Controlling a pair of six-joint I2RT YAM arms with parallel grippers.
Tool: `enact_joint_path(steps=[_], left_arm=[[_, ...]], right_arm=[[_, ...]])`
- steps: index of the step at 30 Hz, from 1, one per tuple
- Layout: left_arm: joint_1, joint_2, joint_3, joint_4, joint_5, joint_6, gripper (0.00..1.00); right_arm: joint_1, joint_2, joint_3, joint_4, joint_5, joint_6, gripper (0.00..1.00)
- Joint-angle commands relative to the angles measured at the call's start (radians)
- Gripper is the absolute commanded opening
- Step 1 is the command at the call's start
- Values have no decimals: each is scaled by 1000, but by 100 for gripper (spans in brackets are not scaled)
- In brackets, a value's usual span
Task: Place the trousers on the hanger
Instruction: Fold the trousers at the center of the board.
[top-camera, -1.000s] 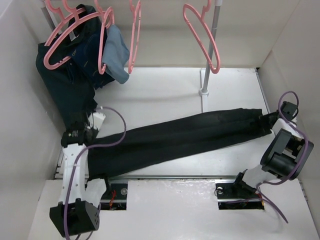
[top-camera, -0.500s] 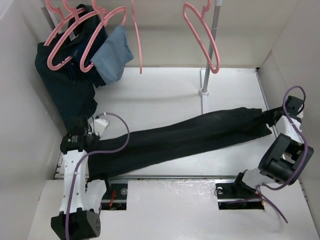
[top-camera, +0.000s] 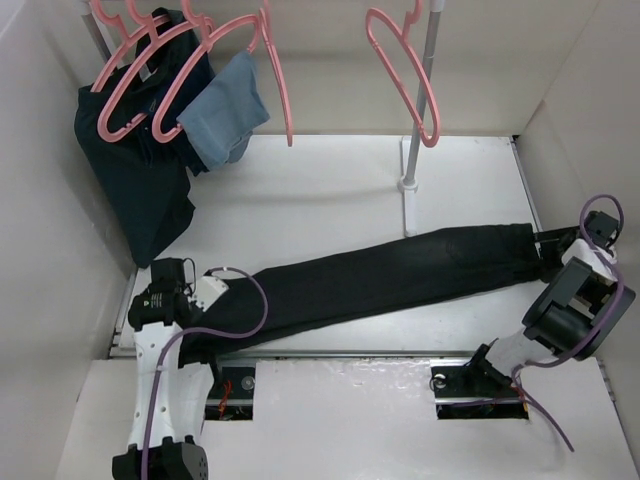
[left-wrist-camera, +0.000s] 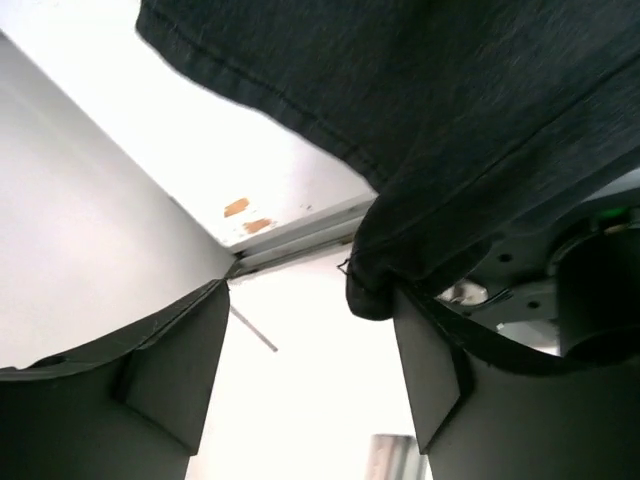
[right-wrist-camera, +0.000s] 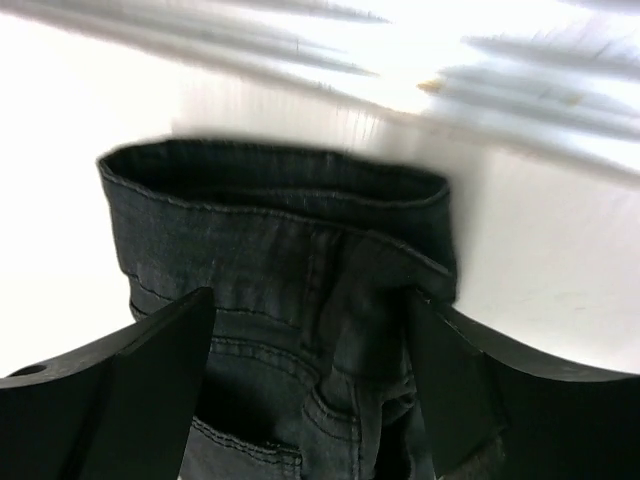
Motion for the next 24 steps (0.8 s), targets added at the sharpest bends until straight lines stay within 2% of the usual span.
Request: enact_joint_path(steps=[1, 3, 4, 6, 8, 11, 14, 18, 20, 24], left_arm=[[5, 2, 40, -47, -63, 72, 63], [5, 13, 98, -47, -63, 100, 65], [5, 13, 137, -47, -12, 100, 67], [5, 60, 247, 20, 31, 55, 68], [5, 128, 316, 113, 87, -42, 62], [5, 201, 326, 175, 165, -123, 58], [-20, 287, 283, 163, 210, -151, 56], [-103, 307, 148, 236, 235, -173, 56], [-162, 327, 65, 298, 235, -214, 56], [-303, 422, 4, 391, 171, -240, 56]], right_arm=[[-13, -65, 70, -21, 140, -86, 81], [45, -100, 92, -37, 180, -117, 81], [75, -111, 102, -37, 203, -130, 81], [200, -129, 111, -37, 285, -154, 80], [328, -129, 144, -58, 394, -175, 77], [424, -129, 144, -67, 438, -186, 73], [511, -129, 118, -67, 413, -218, 66], [593, -105, 67, -57, 401, -218, 60], [593, -65, 32, -35, 346, -198, 58], [551, 22, 20, -1, 228, -175, 52]])
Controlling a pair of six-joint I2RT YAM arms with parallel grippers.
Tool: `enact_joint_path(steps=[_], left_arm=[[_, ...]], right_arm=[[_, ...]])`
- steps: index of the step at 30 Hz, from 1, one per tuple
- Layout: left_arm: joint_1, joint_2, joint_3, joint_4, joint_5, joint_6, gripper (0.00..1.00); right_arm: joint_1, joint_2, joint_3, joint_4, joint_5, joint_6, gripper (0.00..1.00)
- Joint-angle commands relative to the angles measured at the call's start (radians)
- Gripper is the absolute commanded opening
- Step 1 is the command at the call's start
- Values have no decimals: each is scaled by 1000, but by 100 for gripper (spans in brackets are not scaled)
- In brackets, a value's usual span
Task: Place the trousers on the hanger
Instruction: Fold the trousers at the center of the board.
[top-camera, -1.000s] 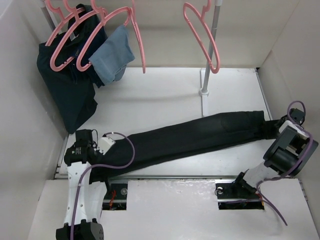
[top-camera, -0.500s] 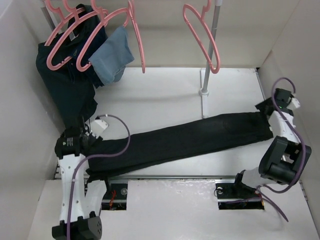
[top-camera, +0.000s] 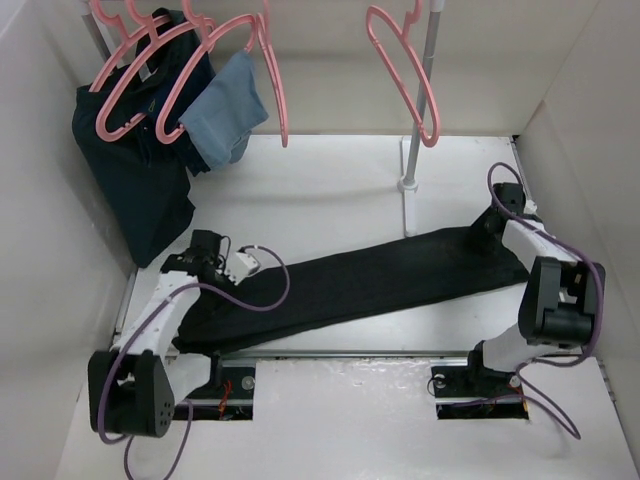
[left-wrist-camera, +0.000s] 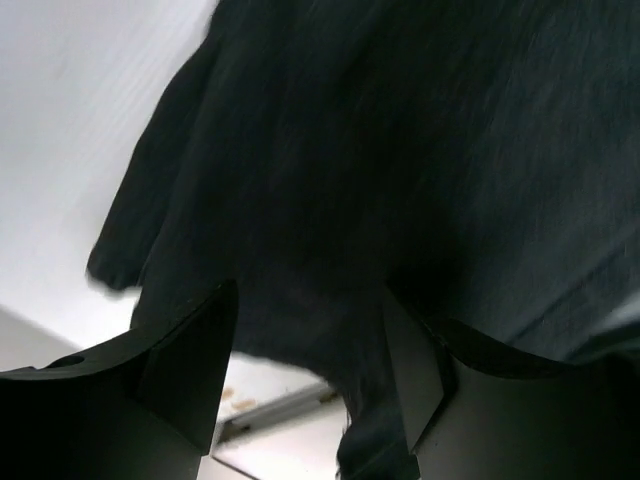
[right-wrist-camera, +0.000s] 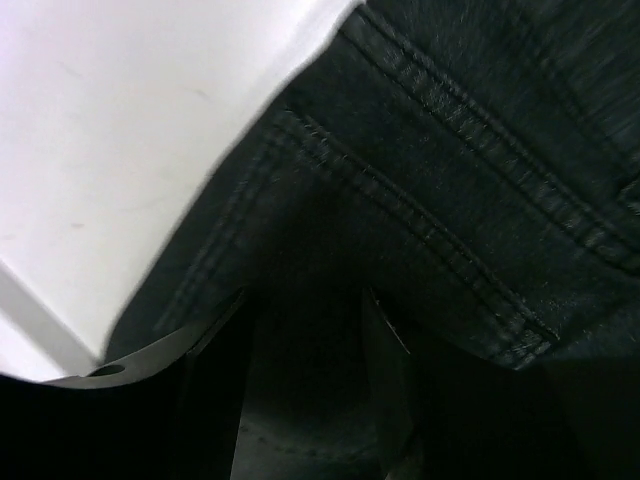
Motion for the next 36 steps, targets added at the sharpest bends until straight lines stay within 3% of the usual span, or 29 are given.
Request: enact_joint_path(steps=[1, 7, 12, 15, 20, 24, 28, 31, 33, 36], left_arm=[[-83, 77, -50, 121, -51, -46, 56], [-115, 302, -63, 467, -310, -120, 55], [-115, 379, 14, 682, -431, -149, 55], [-103, 402, 125, 698, -415, -160, 55], [-26, 392, 270, 436, -242, -169, 59], [107, 372, 335, 212, -72, -158, 60], [353, 385, 359, 95, 54, -138, 60], [460, 437, 397, -53, 177, -42, 66], [530, 450, 424, -165, 281, 128, 71], [541, 398, 404, -253, 282, 286, 71]], right_arm=[[-35, 73, -12, 36, -80, 12, 52], [-56, 156, 62, 12, -82, 12, 52], [-77, 197, 121, 1, -59, 3, 52], [-87, 221, 144, -8, -59, -10, 52], [-87, 221, 146, 2, -46, -34, 52], [-87, 210, 146, 1, -22, -65, 52], [-69, 170, 146, -24, 9, -102, 52], [-51, 141, 146, -24, 35, -111, 53], [-41, 130, 146, -24, 35, -111, 53], [-20, 130, 157, -15, 35, -120, 53]])
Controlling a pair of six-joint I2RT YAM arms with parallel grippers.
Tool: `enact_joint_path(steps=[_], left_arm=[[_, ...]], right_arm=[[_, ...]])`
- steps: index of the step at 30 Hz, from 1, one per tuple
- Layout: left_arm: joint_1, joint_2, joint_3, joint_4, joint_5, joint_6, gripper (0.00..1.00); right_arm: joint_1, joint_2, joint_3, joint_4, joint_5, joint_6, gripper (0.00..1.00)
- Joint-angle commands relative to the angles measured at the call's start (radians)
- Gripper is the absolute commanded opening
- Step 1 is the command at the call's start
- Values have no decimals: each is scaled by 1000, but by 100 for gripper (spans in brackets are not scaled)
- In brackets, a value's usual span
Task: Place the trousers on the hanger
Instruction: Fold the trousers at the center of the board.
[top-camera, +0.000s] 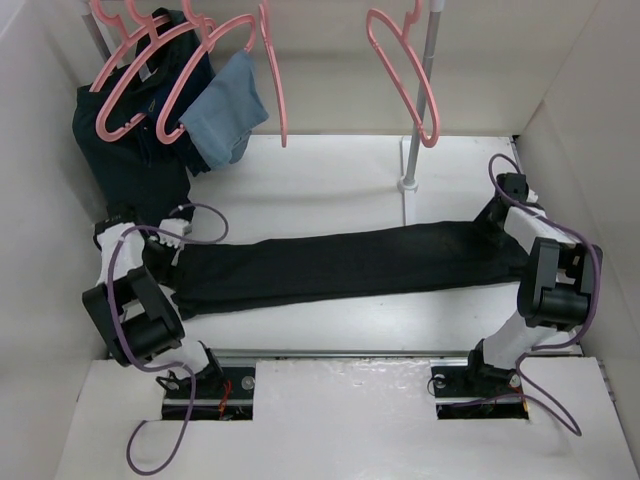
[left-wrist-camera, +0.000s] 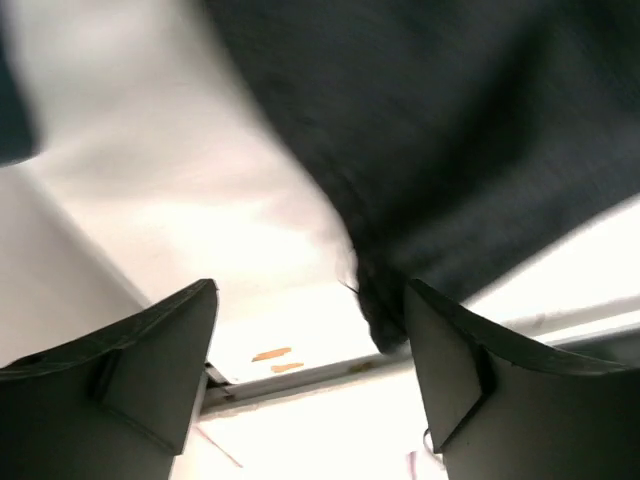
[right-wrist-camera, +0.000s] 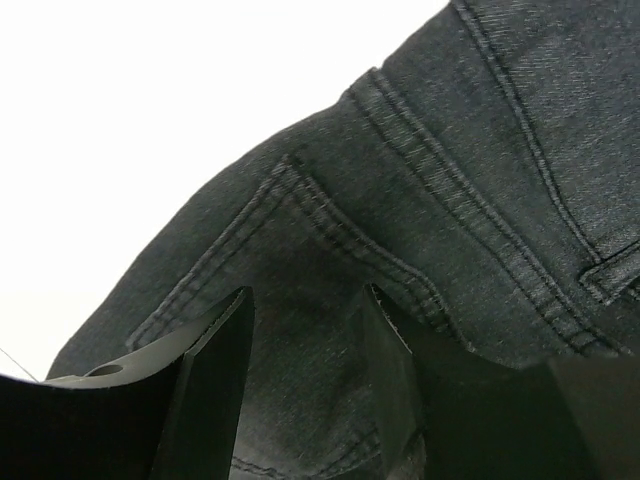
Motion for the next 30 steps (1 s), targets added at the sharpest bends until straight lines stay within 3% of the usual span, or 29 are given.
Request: enact_joint_path(steps=[1, 6, 10, 13, 14, 17, 19, 20, 25, 30], left_arm=[[-1, -81, -16, -205, 131, 322, 73], [-47, -59, 2, -167, 140, 348, 88], [-160, -36, -27, -182, 170, 362, 88], [-231, -69, -125, -78, 79, 324, 86], [-241, -69, -172, -34, -7, 272, 83], [-241, -59, -190, 94, -108, 205, 50], [-241, -59, -156, 103, -134, 156, 23], [-250, -59, -133, 94, -134, 141, 0], [-304, -143, 23, -3, -113, 98, 0], [-411, -212, 48, 51, -182, 60, 0]], right_arm=[[35, -29, 38, 8, 42, -29, 53], [47, 0, 47, 28, 33, -29, 56], [57, 0, 47, 28, 22, -48, 64], [57, -26, 47, 16, 34, -68, 67], [57, -26, 47, 16, 45, -68, 67], [57, -49, 38, 16, 45, -78, 68], [57, -49, 38, 16, 45, -78, 68], [57, -49, 38, 16, 45, -78, 68], [66, -40, 19, 27, 16, -68, 68], [98, -30, 10, 37, 16, -58, 68]])
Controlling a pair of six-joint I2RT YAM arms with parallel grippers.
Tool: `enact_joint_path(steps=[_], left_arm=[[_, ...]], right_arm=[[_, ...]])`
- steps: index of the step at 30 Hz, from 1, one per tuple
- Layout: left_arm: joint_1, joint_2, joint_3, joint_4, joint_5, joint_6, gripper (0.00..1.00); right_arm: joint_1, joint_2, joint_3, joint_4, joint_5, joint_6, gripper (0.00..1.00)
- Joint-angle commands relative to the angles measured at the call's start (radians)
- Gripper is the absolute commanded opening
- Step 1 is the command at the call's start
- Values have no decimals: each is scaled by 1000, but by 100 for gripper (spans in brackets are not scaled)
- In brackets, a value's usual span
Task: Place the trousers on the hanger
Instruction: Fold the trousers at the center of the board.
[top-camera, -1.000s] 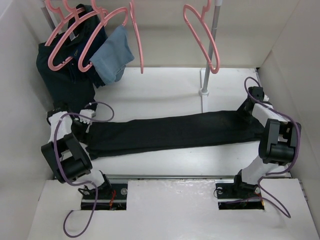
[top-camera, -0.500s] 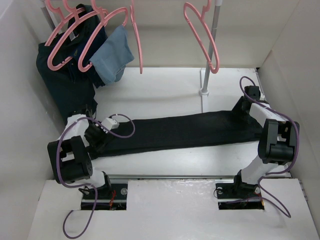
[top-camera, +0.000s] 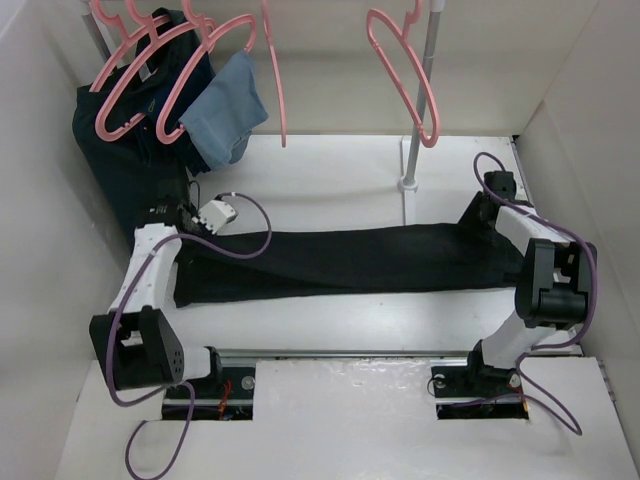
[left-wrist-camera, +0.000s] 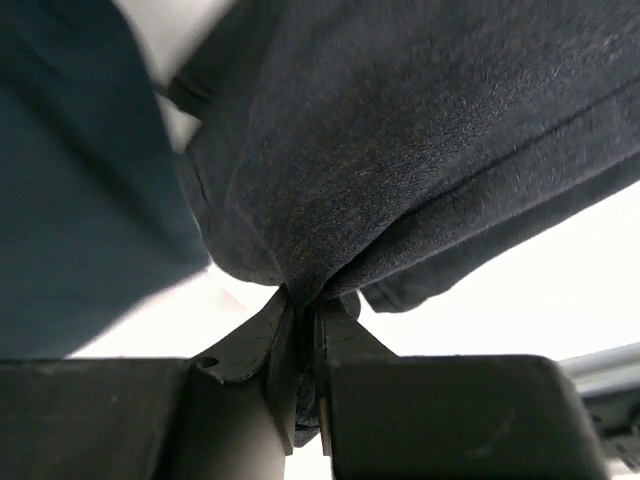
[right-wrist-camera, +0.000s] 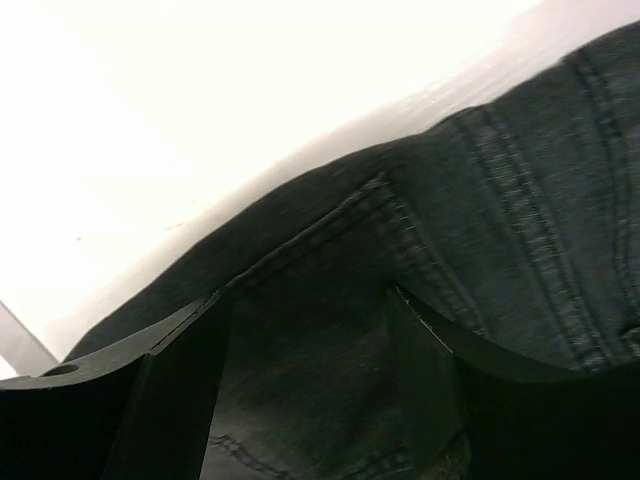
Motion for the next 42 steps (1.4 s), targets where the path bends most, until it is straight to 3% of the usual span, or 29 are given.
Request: enact_joint_path(steps=[1, 6, 8, 10, 15, 18, 20, 23, 27, 30, 32, 34, 35, 36, 37, 38, 39, 42], left_arm=[[-79, -52, 31, 45, -57, -54, 0], [-188, -130, -81, 484, -255, -62, 0], [-221, -130, -121, 539, -324, -20, 0], [-232, -130, -209, 550, -426, 25, 0], [-232, -282, -344, 499, -448, 114, 0], [-232, -396, -427, 290, -359, 250, 0], [-232, -435, -481, 86, -304, 316, 26], [-223, -474, -513, -68, -284, 375, 56], [-223, -450, -513, -128, -272, 375, 76], [-223, -373, -494, -128, -296, 311, 81], [-176, -318, -417, -128, -264, 280, 78], [-112, -278, -191, -157, -59, 248, 72], [-67, -229, -106, -173, 28, 237, 66], [20, -200, -26, -182, 111, 216, 52], [63, -169, 108, -182, 251, 190, 46], [103, -138, 161, -182, 306, 132, 42], [160, -71, 200, -182, 345, 102, 39], [188, 56, 243, -158, 356, -11, 39]], right_arm=[[38, -15, 4, 42, 11, 5, 68], [47, 3, -5, 42, 2, 5, 68], [47, 12, -5, 42, 2, 5, 68], [47, 2, -14, 42, 2, 5, 68], [47, -17, -34, 51, -7, 5, 68], [47, -17, -45, 60, -18, 5, 68], [47, -17, -45, 60, -27, 5, 68], [47, -27, -45, 60, -27, 5, 68], [47, -27, -27, 60, -27, -4, 68], [47, -27, -18, 51, -27, -4, 68], [47, -37, -18, 51, -27, -4, 68], [47, -37, -18, 51, -27, -4, 68], [47, -46, -27, 51, -27, -4, 68], [47, -46, -27, 51, -27, -4, 68], [47, -46, -27, 51, -27, -4, 68], [47, -46, -27, 51, -27, -4, 68], [47, -55, -27, 51, -27, -4, 68], [47, -55, -27, 51, -27, -4, 68]])
